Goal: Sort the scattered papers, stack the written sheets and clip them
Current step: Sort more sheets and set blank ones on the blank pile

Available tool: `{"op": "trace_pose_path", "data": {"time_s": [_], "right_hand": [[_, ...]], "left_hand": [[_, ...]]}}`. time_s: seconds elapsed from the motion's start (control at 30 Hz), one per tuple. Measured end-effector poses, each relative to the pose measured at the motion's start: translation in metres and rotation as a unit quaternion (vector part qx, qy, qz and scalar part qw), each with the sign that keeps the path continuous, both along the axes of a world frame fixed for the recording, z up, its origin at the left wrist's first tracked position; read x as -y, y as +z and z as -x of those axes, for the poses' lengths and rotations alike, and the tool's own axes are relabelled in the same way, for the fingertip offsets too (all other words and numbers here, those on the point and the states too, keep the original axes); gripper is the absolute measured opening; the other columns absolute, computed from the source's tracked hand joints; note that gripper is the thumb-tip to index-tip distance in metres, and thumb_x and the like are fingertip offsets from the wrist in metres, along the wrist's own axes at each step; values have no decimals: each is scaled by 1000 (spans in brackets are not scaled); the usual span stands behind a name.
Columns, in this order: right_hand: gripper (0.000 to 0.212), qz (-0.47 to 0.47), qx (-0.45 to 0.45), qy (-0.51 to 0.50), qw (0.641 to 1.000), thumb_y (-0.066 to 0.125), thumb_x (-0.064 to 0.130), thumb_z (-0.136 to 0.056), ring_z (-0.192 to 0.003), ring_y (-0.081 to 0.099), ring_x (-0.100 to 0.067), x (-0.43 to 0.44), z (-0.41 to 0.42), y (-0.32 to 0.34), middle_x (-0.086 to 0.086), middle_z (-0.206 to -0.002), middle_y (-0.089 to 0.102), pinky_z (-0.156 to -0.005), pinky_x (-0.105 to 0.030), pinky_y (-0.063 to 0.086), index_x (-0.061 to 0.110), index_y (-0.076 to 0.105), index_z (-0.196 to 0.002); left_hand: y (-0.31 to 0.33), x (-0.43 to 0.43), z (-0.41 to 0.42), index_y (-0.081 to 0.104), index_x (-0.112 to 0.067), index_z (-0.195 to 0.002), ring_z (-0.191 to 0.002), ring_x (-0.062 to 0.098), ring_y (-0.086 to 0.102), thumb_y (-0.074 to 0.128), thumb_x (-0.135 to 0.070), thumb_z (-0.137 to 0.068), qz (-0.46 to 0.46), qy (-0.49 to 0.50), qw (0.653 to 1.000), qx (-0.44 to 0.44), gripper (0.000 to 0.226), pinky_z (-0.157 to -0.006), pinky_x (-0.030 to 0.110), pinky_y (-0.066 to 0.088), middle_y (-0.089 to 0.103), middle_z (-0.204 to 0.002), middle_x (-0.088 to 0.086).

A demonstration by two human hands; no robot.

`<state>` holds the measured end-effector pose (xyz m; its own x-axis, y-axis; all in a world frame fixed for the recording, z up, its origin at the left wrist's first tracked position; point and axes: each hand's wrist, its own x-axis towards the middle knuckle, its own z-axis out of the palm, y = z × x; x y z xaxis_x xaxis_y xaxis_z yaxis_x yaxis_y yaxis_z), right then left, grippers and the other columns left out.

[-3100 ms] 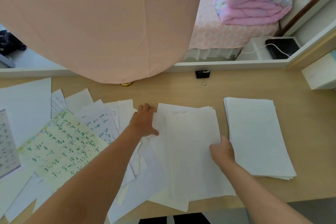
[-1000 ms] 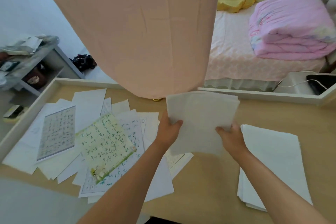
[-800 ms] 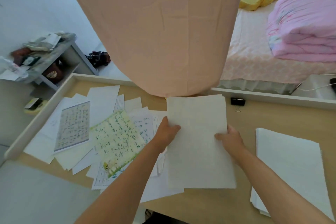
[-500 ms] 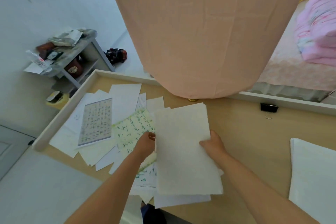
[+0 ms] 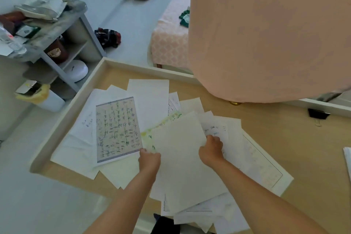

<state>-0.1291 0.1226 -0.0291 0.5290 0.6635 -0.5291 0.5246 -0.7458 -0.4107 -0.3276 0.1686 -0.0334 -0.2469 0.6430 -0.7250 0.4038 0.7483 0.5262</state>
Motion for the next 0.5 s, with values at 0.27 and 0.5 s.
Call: {"op": "trace_pose_path", "data": {"time_s": [0.27, 0.5], "right_hand": [[50, 50, -43, -85, 994, 60, 23, -71, -101, 60, -24, 5, 17, 1, 5, -109, 61, -93, -39, 49, 26, 47, -119], [34, -69, -158, -167, 971, 66, 10, -87, -94, 60, -16, 30, -1, 19, 1, -111, 64, -78, -29, 49, 17, 57, -119]], "left_hand": [[-15, -20, 16, 64, -12, -87, -85, 29, 65, 65, -6, -86, 40, -58, 992, 106, 6, -87, 45, 55, 69, -94, 11], [-10, -25, 16, 58, -17, -118, -86, 16, 59, 54, -14, -95, -29, -168, 982, 84, 24, -79, 37, 52, 61, -104, -3]]}}
